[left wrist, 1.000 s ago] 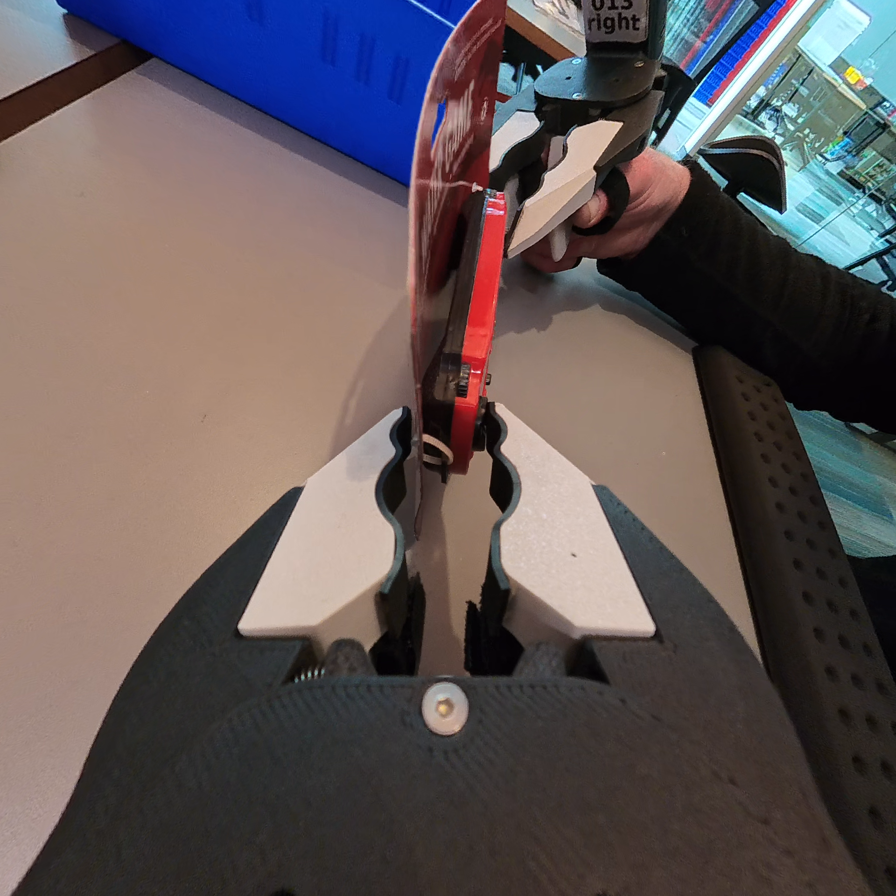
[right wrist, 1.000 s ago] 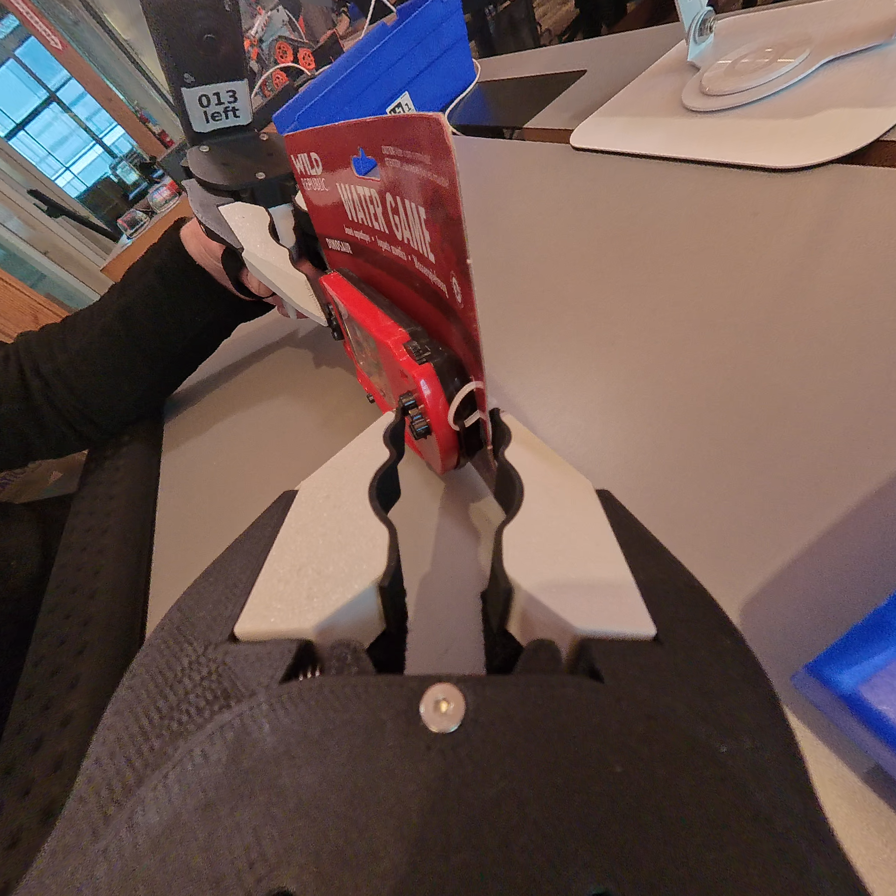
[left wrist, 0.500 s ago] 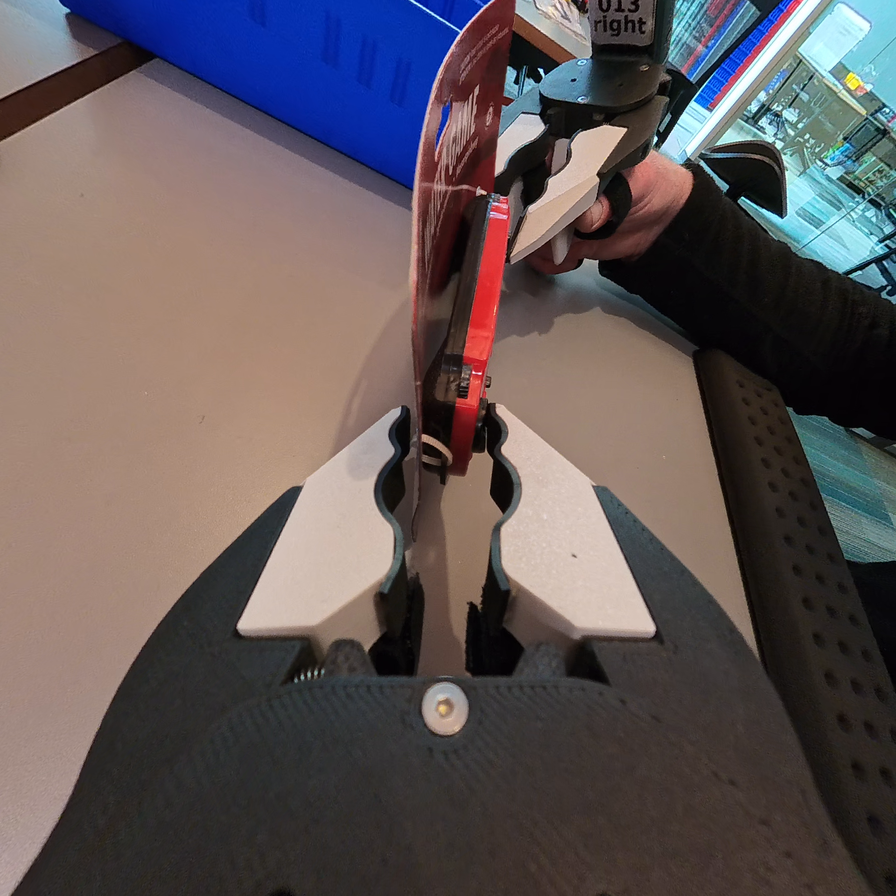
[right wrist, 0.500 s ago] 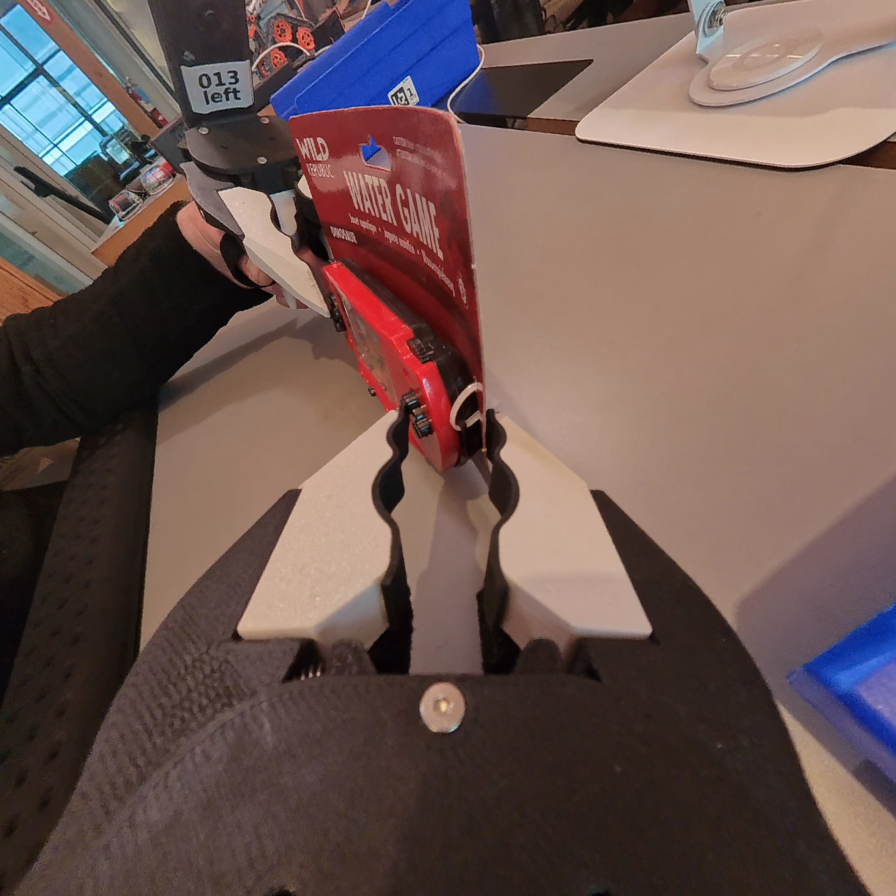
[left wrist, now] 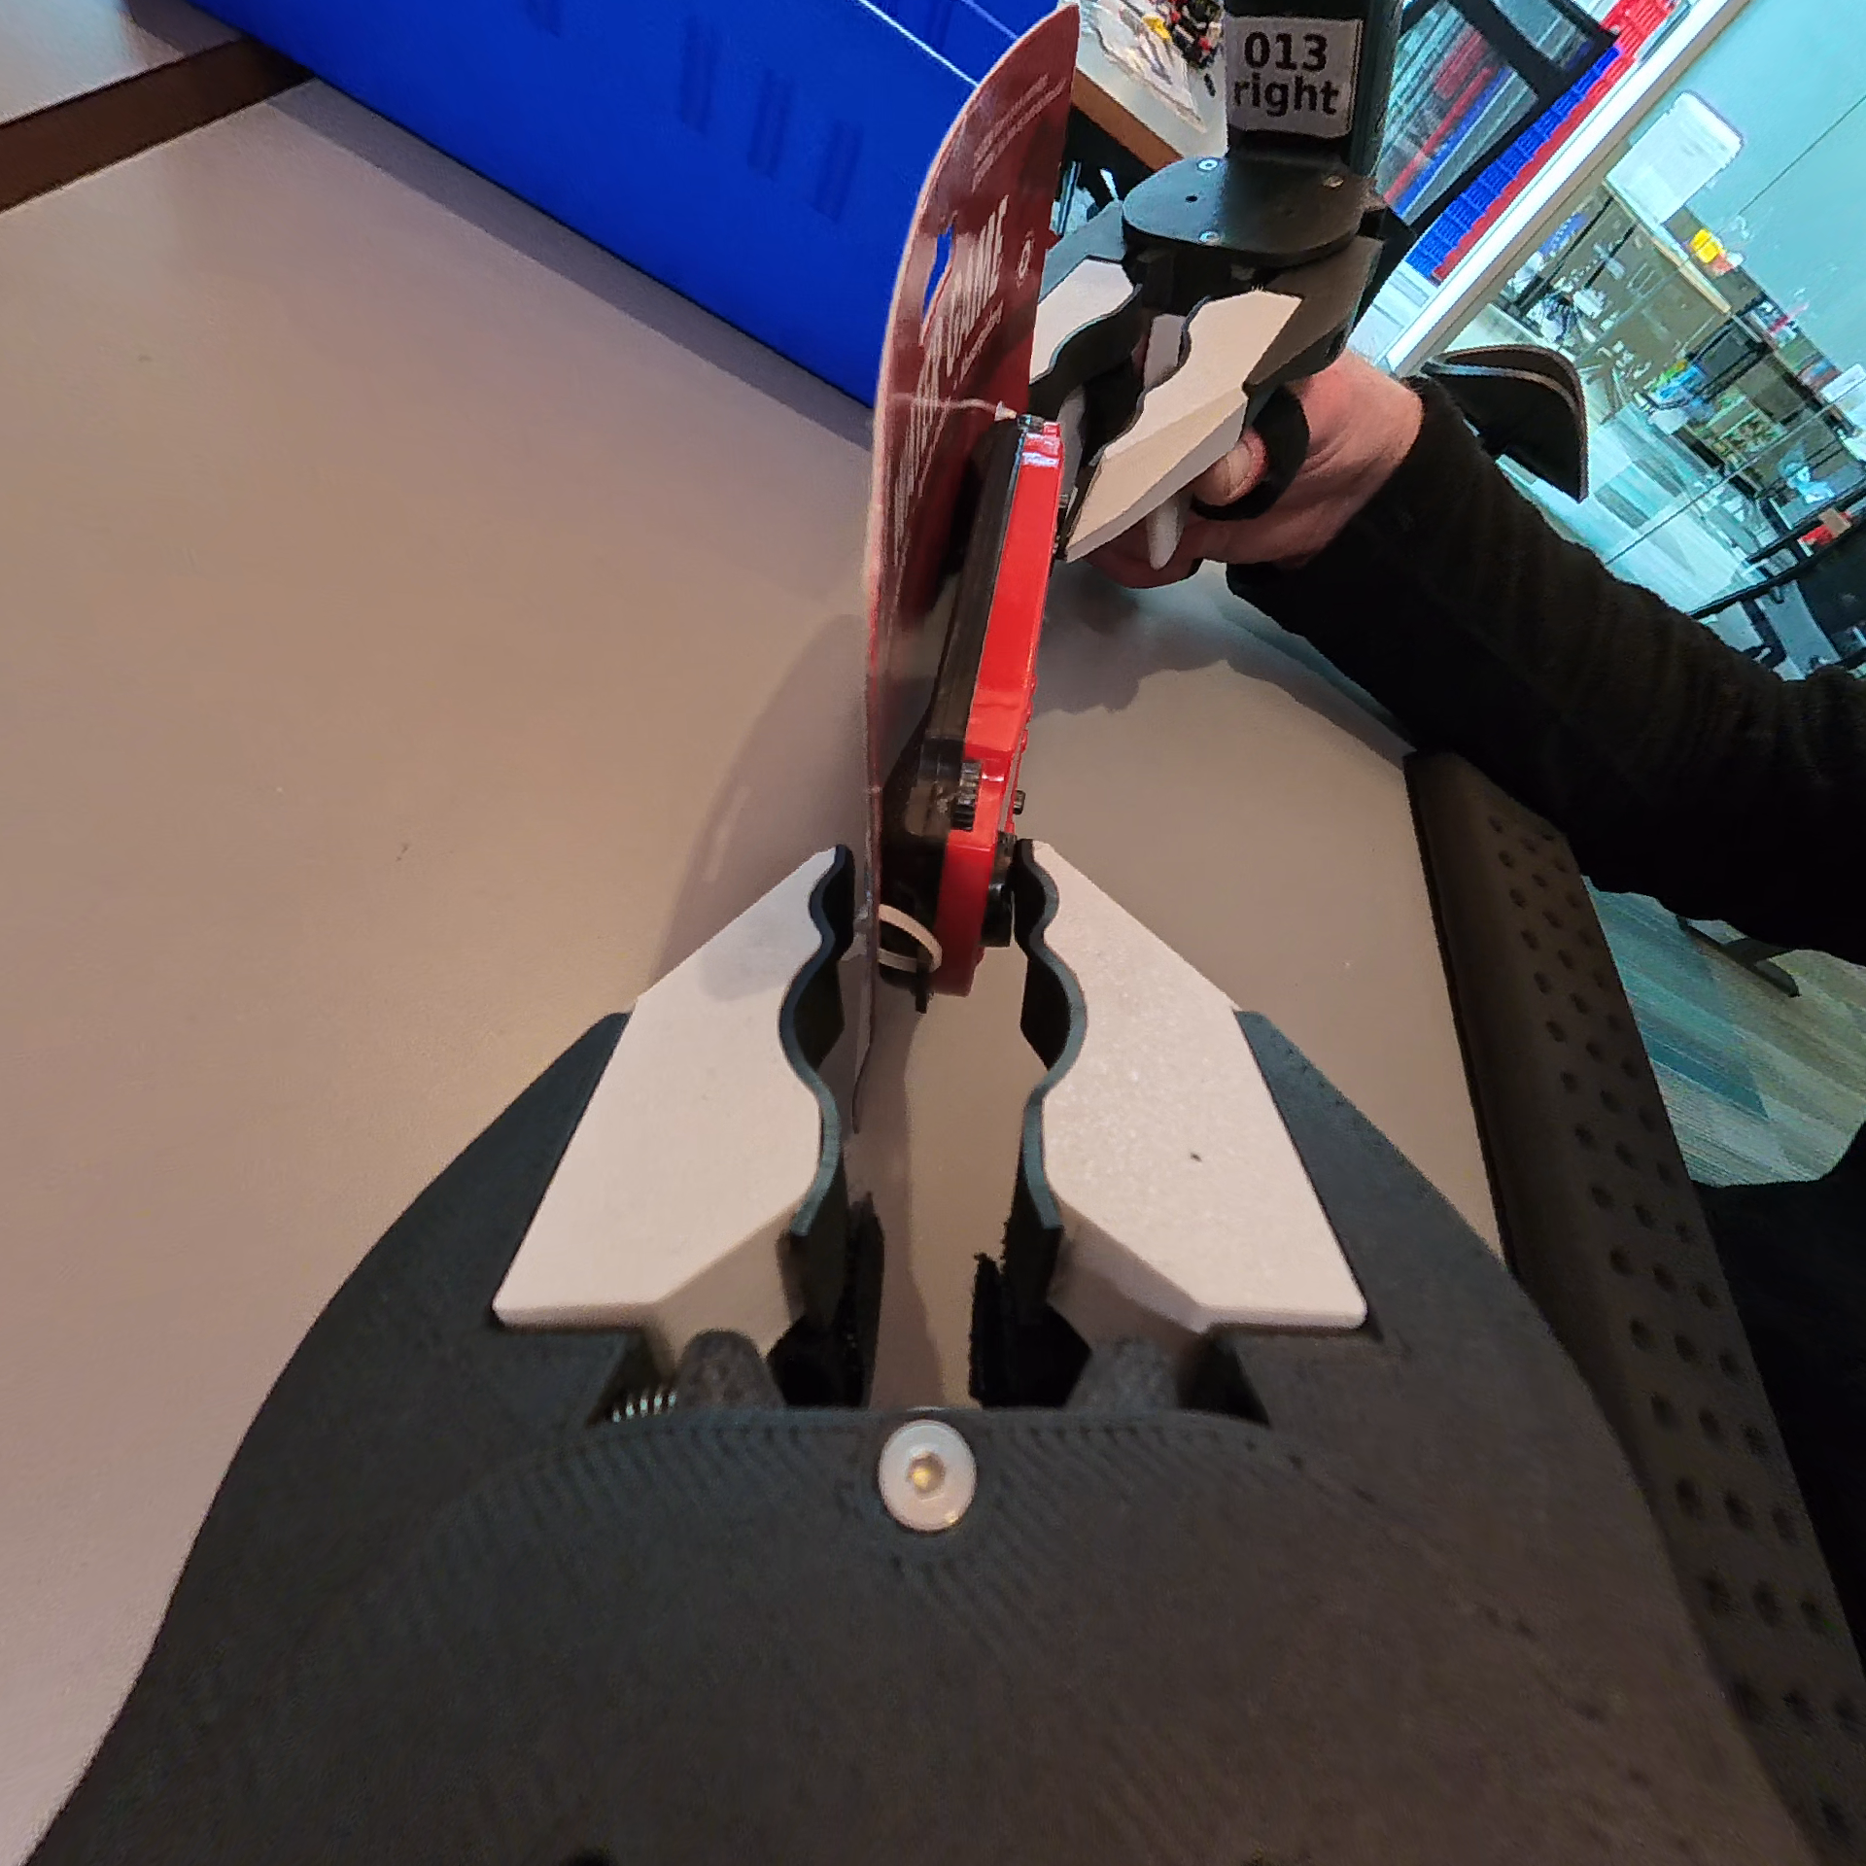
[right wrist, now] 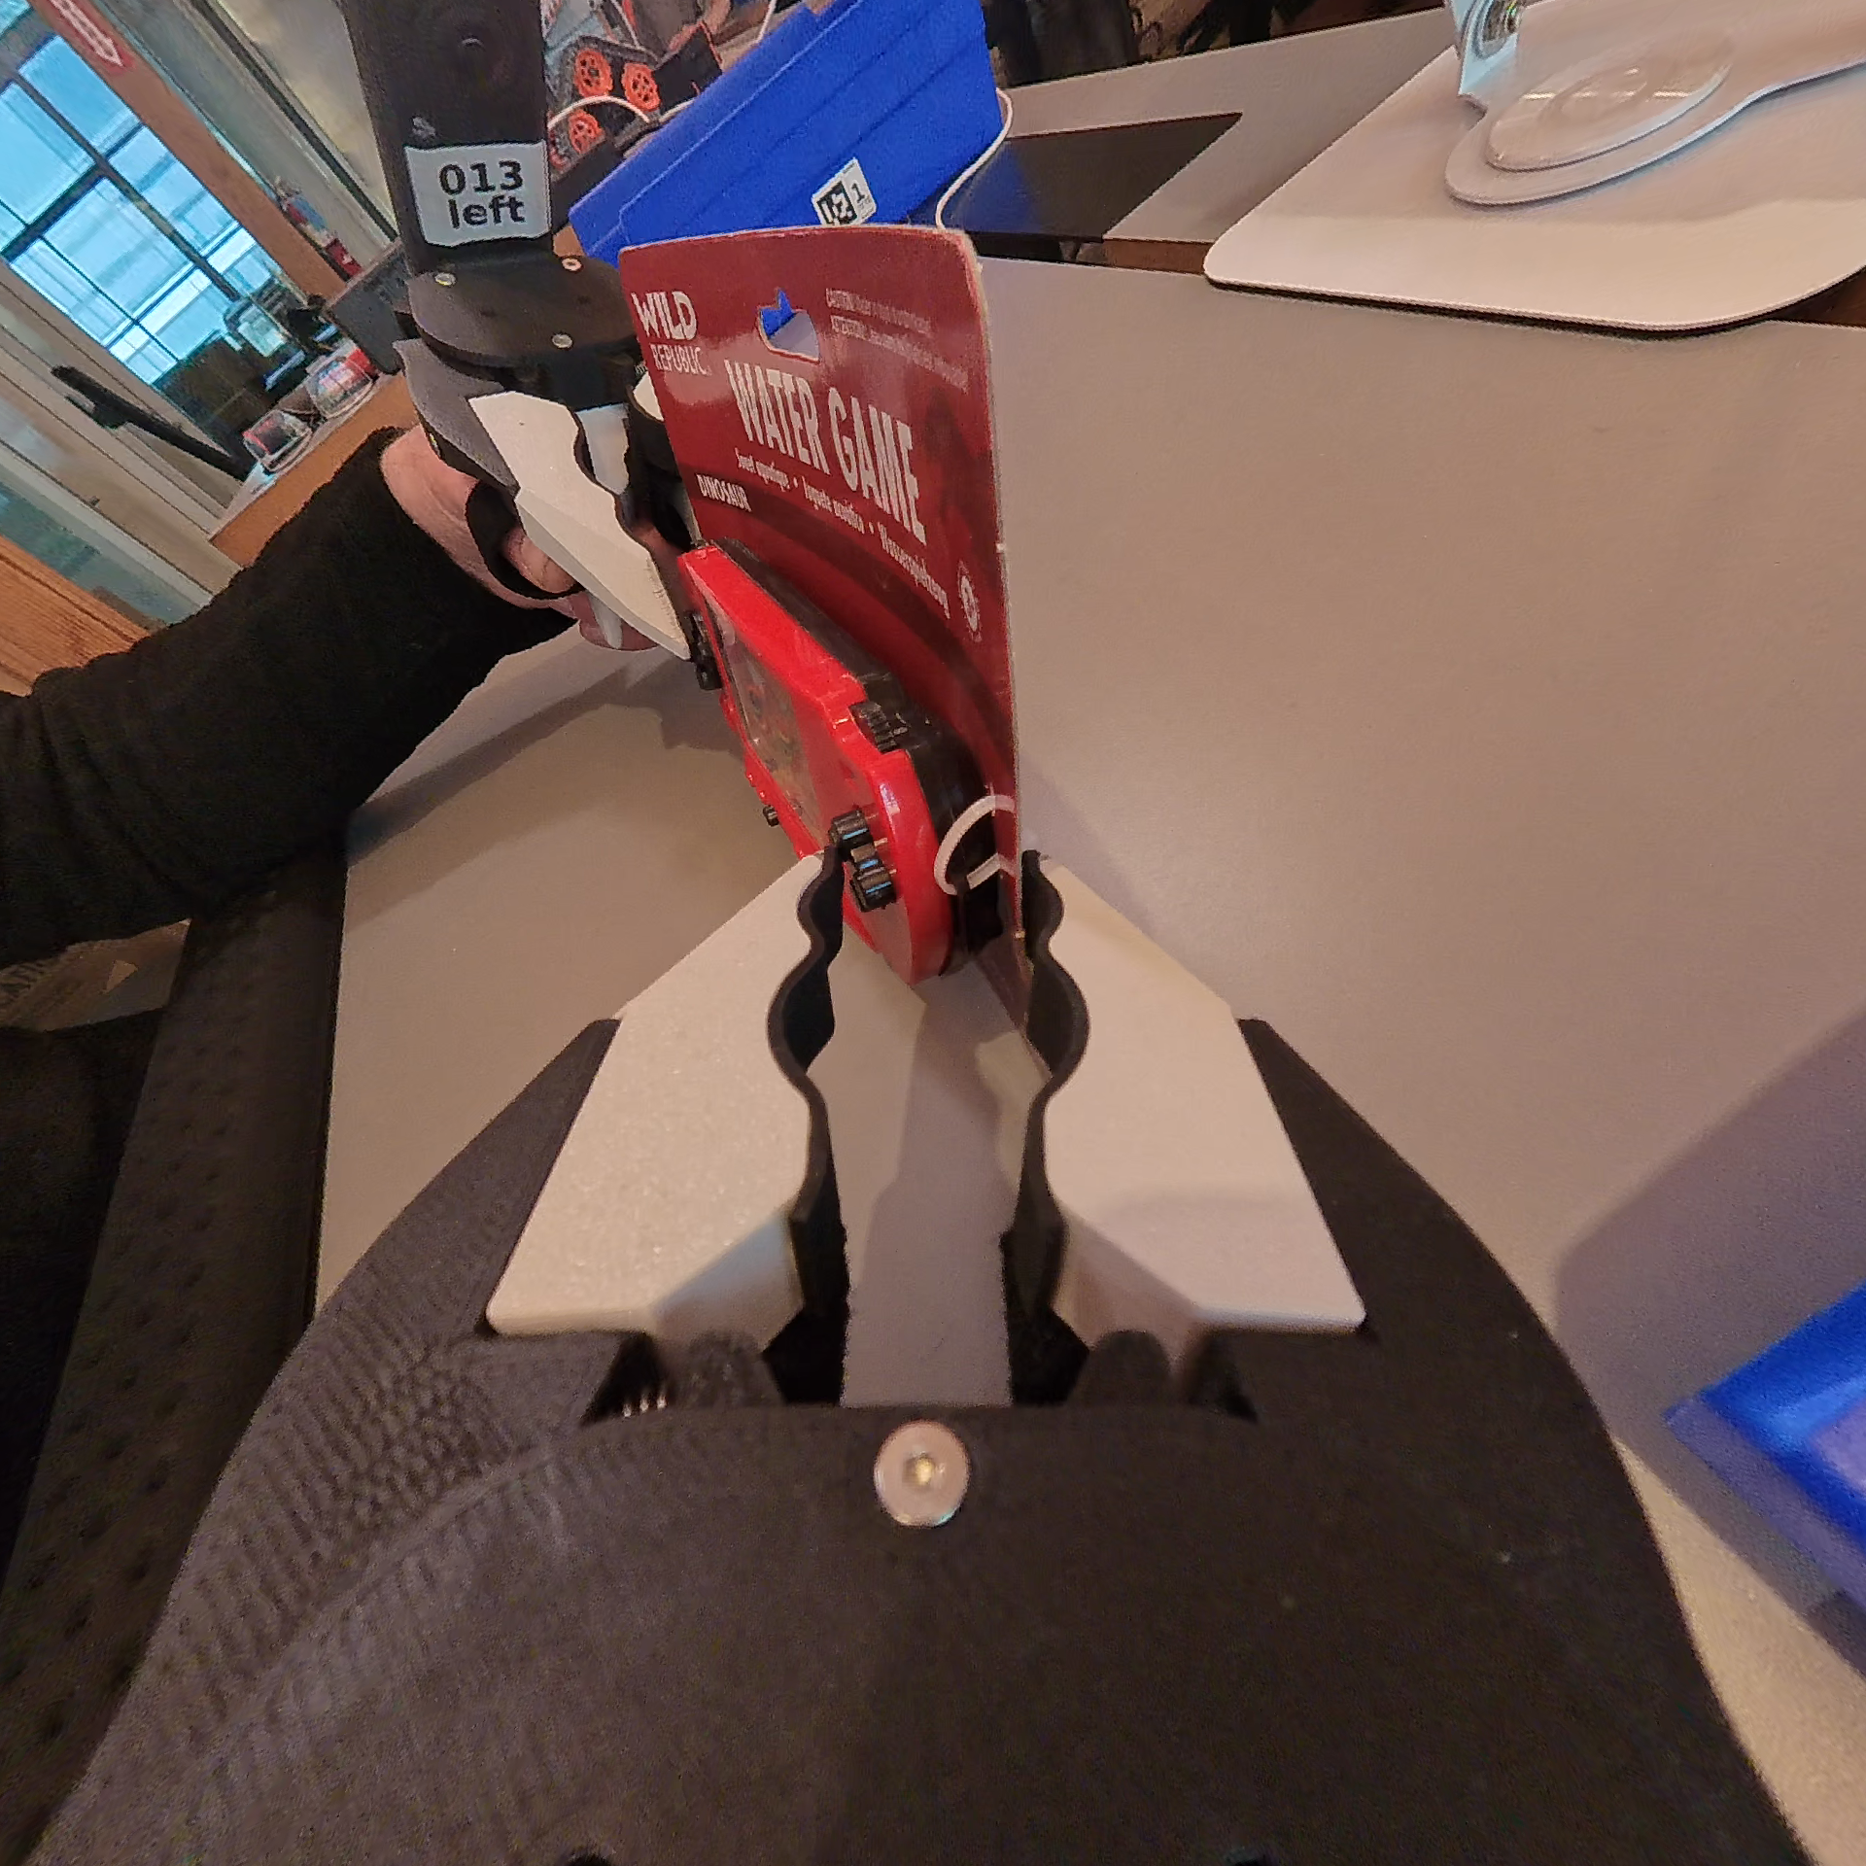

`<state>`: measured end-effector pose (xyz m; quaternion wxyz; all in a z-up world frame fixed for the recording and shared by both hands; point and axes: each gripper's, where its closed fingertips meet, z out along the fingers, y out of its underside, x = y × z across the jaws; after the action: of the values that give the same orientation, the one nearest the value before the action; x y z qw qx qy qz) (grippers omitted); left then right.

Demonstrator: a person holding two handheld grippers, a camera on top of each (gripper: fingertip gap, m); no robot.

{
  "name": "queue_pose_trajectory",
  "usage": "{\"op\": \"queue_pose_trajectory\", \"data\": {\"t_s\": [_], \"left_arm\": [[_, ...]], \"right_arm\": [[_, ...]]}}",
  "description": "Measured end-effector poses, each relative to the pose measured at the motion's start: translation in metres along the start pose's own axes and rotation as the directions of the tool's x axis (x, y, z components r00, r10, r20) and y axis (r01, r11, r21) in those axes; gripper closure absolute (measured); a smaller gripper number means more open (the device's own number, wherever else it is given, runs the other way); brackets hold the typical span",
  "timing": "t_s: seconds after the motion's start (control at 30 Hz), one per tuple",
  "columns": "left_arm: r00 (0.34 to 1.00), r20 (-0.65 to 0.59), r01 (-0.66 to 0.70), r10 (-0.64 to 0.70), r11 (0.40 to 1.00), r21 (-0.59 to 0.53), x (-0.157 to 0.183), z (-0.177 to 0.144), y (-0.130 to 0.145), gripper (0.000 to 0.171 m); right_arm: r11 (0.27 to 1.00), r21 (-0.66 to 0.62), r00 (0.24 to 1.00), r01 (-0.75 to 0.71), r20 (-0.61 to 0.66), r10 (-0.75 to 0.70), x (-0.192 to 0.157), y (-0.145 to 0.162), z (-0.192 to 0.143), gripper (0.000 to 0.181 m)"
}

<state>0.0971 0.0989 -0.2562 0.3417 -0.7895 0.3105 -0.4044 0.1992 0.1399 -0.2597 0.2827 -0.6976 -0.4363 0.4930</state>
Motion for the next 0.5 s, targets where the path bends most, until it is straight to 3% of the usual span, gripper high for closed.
{"op": "queue_pose_trajectory", "data": {"t_s": [0.5], "left_arm": [[1.000,-0.007,0.010,-0.010,1.000,-0.007,0.0013,0.0000,0.0009,0.143]], "right_arm": [[1.000,-0.004,1.000,0.005,-0.007,-0.005,-0.0003,-0.0001,-0.0001,0.148]]}}
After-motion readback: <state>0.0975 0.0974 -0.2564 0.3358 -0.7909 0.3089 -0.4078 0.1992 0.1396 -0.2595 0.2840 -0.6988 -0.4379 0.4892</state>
